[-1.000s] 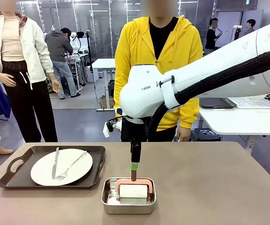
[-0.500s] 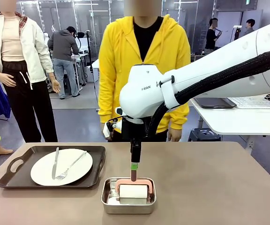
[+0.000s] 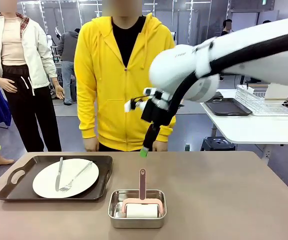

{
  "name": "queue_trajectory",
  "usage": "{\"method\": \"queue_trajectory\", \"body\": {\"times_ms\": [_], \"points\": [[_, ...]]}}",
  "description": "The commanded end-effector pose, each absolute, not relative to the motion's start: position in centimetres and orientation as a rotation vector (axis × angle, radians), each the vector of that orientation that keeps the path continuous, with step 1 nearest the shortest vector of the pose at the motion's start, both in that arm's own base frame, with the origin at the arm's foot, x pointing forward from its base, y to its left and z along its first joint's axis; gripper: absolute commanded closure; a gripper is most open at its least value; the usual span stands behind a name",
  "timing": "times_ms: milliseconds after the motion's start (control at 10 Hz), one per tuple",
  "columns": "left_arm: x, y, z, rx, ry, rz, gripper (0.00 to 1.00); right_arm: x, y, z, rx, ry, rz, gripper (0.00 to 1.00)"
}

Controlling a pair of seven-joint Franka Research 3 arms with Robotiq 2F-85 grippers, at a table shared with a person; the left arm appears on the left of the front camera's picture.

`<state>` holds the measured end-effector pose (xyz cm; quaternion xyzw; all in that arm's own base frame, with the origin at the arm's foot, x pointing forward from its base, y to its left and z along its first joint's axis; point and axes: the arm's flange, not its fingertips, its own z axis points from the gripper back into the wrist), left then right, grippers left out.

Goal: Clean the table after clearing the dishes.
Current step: When the right (or left) Handle tray is removed, use the right hand (or left hand) to clean the right (or left) side of the table with the Lint Roller.

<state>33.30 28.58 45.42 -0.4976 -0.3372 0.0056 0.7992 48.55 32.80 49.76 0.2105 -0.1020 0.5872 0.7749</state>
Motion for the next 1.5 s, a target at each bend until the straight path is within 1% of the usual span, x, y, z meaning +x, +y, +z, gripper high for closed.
{"method": "queue_trajectory", "body": {"times_ms": [0, 100, 200, 300, 500, 600, 900, 1000, 1400], "points": [[33.0, 28.7, 45.5, -1.07, -0.726, -0.003, 0.0, 45.7, 27.2, 48.8, 0.631, -0.319, 1.122, 0.0], [33.0, 28.7, 45.5, -1.07, -0.726, -0.003, 0.0, 45.4, 23.8, 49.1, 0.722, -0.339, 1.041, 0.0], [33.0, 28.7, 45.5, -1.07, -0.726, -0.003, 0.0, 45.2, 19.8, 49.3, 0.86, -0.353, 0.942, 0.0], [33.0, 28.7, 45.5, -1.07, -0.726, -0.003, 0.0, 45.4, 16.0, 49.1, 0.938, -0.369, 0.881, 0.0], [33.0, 28.7, 45.5, -1.07, -0.726, -0.003, 0.0, 45.1, 7.0, 48.0, 1.034, -0.42, 0.669, 0.0], [33.0, 28.7, 45.5, -1.07, -0.726, -0.003, 0.0, 44.2, 2.1, 47.6, 1.061, -0.432, 0.556, 0.0], [33.0, 28.7, 45.5, -1.07, -0.726, -0.003, 0.0, 41.3, -9.2, 46.7, 1.117, -0.451, 0.358, 0.0], [33.0, 28.7, 45.5, -1.07, -0.726, -0.003, 0.0, 40.0, -12.4, 46.0, 1.149, -0.486, 0.287, 0.0], [33.0, 28.7, 45.5, -1.07, -0.726, -0.003, 0.0, 35.7, -18.2, 44.8, 1.212, -0.593, 0.143, 0.0]]}}
